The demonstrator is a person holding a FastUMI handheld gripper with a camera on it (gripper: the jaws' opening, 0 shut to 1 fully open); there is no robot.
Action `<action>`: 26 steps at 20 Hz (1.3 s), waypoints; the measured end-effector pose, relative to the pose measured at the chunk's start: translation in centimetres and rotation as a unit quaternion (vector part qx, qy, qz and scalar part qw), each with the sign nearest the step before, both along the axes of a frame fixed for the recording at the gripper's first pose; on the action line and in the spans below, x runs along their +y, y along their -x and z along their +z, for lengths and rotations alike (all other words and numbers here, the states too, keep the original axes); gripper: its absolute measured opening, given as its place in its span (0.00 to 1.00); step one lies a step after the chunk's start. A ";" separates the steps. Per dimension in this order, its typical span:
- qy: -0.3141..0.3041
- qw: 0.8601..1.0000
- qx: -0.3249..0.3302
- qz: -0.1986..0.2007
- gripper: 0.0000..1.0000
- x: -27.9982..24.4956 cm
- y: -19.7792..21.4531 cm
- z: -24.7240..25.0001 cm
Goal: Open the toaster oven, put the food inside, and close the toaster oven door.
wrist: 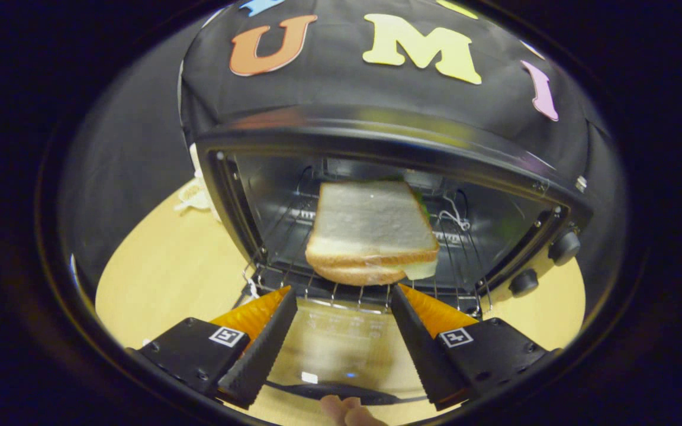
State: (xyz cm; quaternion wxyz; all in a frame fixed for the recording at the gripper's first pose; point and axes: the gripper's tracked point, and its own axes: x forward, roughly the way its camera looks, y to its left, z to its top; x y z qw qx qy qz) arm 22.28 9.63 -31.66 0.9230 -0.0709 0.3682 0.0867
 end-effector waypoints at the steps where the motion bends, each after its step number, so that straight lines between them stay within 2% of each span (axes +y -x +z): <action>1: -0.002 1.000 -0.005 -0.010 1.00 -0.2 0.1 0.1; 7: -0.063 0.996 0.019 -0.056 1.00 -1.2 5.4 1.0; 9: -0.067 0.995 0.024 -0.071 1.00 -1.4 7.5 1.2; 17: -0.051 0.996 0.048 -0.057 1.00 -1.6 13.4 -1.1; 21: -0.052 0.993 0.073 -0.078 1.00 -2.6 14.5 -3.3; 26: -0.071 0.991 0.063 -0.090 1.00 -2.8 13.5 -4.5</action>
